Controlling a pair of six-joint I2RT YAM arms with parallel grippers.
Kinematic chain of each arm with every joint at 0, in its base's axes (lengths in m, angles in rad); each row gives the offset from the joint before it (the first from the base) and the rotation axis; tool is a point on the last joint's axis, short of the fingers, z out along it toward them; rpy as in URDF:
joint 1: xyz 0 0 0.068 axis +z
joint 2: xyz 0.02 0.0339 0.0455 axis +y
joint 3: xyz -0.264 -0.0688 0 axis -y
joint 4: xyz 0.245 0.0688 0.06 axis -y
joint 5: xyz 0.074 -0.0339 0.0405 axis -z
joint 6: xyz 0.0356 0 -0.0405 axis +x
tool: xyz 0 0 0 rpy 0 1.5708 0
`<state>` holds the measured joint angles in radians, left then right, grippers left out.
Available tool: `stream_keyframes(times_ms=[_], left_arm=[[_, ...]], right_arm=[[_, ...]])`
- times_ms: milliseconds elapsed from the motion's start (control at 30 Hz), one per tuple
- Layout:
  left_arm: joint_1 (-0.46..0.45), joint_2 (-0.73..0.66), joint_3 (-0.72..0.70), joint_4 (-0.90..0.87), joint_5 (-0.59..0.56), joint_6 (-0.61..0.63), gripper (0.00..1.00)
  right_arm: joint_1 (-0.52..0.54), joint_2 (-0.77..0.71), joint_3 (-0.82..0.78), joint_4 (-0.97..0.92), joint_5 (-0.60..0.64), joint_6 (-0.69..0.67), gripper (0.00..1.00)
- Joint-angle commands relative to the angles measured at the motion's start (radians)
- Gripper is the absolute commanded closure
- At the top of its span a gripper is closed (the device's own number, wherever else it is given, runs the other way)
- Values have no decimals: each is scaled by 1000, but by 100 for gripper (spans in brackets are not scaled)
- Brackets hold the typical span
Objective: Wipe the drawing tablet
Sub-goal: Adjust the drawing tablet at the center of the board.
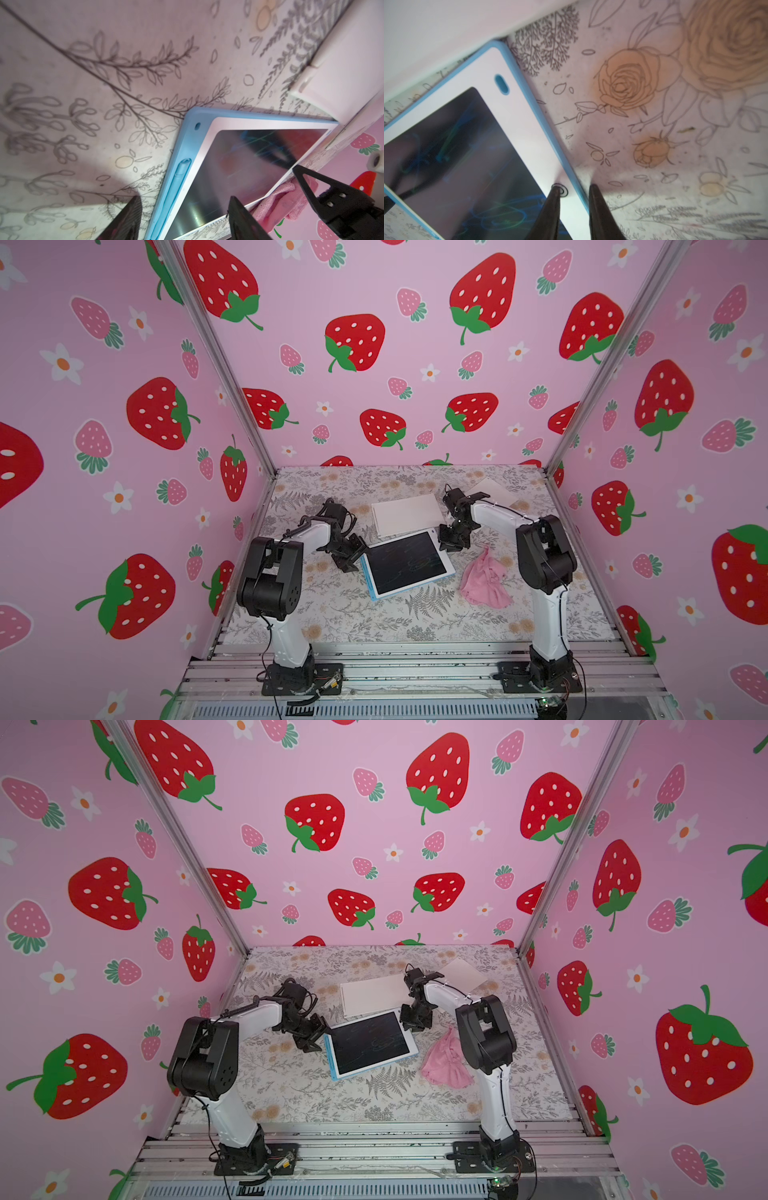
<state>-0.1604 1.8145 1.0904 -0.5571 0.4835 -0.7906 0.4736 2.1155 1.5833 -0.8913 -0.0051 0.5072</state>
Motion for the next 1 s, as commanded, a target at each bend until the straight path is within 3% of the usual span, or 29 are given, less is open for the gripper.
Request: stream_keyframes(times_ms=[0,233,433,533,767,967], left_arm=[[0,36,-16,-7,-40,4,33],[-1,28,-10,-14,-41,8,33],[-1,21,-14,-21,-45,14,33],[-1,16,-18,-18,-46,12,33],[2,38,-35,28,-4,-21,32],[1,53,-26,-3,-4,-30,30]], right_arm=[[12,71,-19,-75,77,3,75],[26,93,-42,-85,107,31,73],[40,140,52,-140,130,66,73],[37,103,28,-107,100,78,66],[-32,1,5,-9,-173,-22,38],[-136,47,53,-25,-475,-172,33]])
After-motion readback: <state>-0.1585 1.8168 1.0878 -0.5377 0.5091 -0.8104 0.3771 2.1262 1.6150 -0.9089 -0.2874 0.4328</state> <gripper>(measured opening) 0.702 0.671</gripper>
